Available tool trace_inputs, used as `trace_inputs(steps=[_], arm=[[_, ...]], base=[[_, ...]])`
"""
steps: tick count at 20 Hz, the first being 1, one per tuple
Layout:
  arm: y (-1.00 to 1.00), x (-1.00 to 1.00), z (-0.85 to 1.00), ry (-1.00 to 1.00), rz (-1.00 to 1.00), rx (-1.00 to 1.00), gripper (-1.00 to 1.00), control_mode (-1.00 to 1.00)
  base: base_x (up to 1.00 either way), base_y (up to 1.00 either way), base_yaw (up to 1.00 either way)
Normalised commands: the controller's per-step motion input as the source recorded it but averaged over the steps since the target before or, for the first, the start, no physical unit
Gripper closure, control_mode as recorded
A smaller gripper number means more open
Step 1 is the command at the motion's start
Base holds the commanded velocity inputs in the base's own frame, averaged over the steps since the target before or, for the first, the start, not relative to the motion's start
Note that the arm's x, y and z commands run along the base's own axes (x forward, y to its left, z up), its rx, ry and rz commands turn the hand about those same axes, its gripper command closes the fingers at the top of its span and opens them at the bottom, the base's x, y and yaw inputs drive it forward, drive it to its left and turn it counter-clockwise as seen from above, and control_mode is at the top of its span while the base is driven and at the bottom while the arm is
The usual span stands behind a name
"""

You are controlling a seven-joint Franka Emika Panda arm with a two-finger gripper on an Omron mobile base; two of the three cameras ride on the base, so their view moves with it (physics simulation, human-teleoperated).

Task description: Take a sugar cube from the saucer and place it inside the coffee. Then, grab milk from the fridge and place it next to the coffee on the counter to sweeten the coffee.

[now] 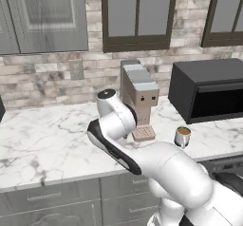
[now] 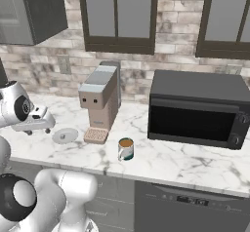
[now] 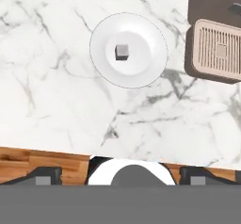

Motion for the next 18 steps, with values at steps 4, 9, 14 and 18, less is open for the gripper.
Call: trace_inputs(steps=[4, 9, 14, 18], arm=[[0.0, 0.58, -0.4, 0.02, 0.0, 0.0, -1.0, -1.0], [-0.01, 0.32, -0.27, 0.0, 0.0, 0.0, -1.0, -1.0], [-0.02, 0.27, -0.3, 0.0, 0.0, 0.02, -1.0, -1.0], [-0.01, 0.29, -0.4, 0.0, 0.0, 0.03, -1.0, -1.0]], base=[[0.0, 0.0, 0.0], [0.0, 0.0, 0.0], [0.0, 0.0, 0.0], [0.0, 0.0, 0.0]])
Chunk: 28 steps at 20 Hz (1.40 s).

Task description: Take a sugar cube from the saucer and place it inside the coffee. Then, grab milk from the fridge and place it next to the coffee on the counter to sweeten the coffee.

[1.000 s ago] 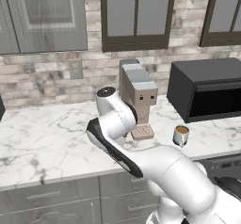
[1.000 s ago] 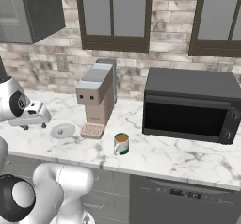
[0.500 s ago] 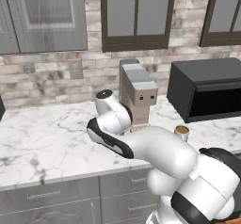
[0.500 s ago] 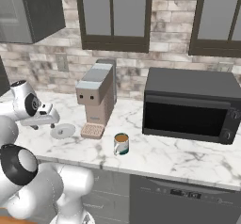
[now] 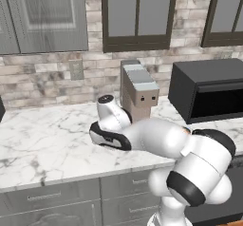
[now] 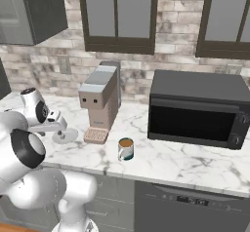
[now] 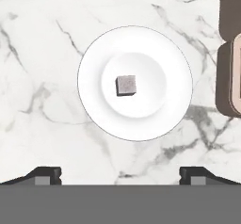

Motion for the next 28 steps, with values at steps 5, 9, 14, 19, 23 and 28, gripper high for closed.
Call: trace_inputs(steps=[5, 9, 14, 19, 23, 28], arm=[[0.0, 0.24, -0.28, 0.0, 0.0, 0.03, -1.0, -1.0], [0.0, 0.21, -0.17, 0.0, 0.0, 0.09, -1.0, -1.0], [0.0, 0.21, -0.05, 0.01, 0.0, 0.0, -1.0, -1.0], [-0.17, 0.05, -0.18, 0.0, 0.0, 0.0, -1.0, -1.0], [-0.01, 0.08, -0.09, 0.0, 0.0, 0.0, -1.0, -1.0], [0.0, 0.18, -0.17, 0.0, 0.0, 0.0, -1.0, -1.0]], base=[[0.0, 0.0, 0.0], [0.0, 0.0, 0.0], [0.0, 0.0, 0.0], [0.0, 0.0, 0.0], [0.0, 0.0, 0.0], [0.0, 0.0, 0.0]])
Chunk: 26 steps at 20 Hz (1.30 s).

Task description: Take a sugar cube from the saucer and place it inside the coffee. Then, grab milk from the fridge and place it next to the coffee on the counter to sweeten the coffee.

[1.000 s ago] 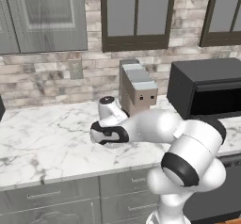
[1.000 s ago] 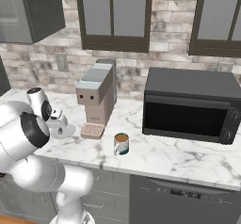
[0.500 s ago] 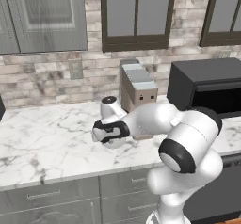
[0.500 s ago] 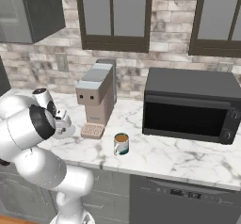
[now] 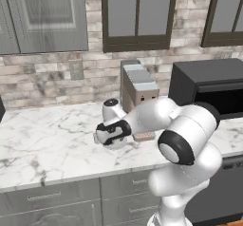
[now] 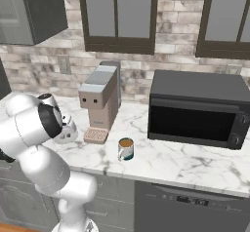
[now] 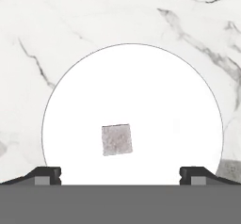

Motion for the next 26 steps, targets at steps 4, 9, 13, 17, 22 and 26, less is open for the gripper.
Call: trace_inputs(steps=[4, 9, 13, 17, 22, 26], arm=[[0.0, 0.19, -0.18, 0.0, 0.0, 0.0, -1.0, -1.0], [0.0, 0.15, -0.2, 0.0, 0.0, 0.0, -1.0, -1.0], [0.0, 0.06, -0.17, 0.0, 0.0, 0.0, -1.0, -1.0], [0.03, 0.0, -0.12, 0.0, 0.0, 0.0, 1.0, -1.0], [0.0, 0.0, -0.12, 0.0, 0.0, 0.01, 1.0, -1.0], [0.0, 0.0, 0.0, 0.0, 0.0, 0.0, 1.0, -1.0]], base=[[0.0, 0.0, 0.0], [0.0, 0.0, 0.0], [0.0, 0.0, 0.0], [0.0, 0.0, 0.0], [0.0, 0.0, 0.0], [0.0, 0.0, 0.0]])
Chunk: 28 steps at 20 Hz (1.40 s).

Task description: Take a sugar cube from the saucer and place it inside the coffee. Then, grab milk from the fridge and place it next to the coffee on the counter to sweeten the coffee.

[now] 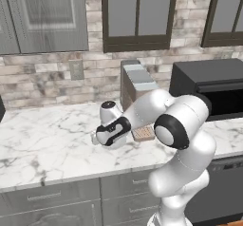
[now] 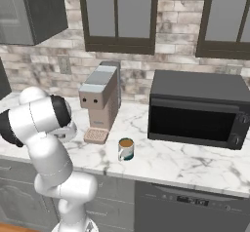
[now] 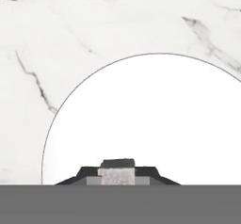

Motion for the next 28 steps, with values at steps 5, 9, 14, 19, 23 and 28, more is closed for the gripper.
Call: trace_inputs(steps=[5, 9, 14, 19, 23, 28], arm=[[-0.06, 0.0, 0.06, -0.01, 0.0, 0.0, 1.0, -1.0], [-0.36, -0.04, 0.56, -0.11, -0.01, 0.05, 1.0, -1.0], [-0.67, -0.03, 0.77, -0.13, -0.01, 0.04, 1.0, -1.0], [-0.98, -0.27, 0.68, -0.09, -0.03, 0.03, 1.0, -1.0], [-1.0, -0.31, 0.48, -0.04, -0.07, 0.0, 1.0, -1.0], [-1.0, -0.22, 0.1, 0.0, -0.09, 0.0, 1.0, -1.0]], base=[[0.0, 0.0, 0.0], [0.0, 0.0, 0.0], [0.0, 0.0, 0.0], [0.0, 0.0, 0.0], [0.0, 0.0, 0.0], [0.0, 0.0, 0.0]])
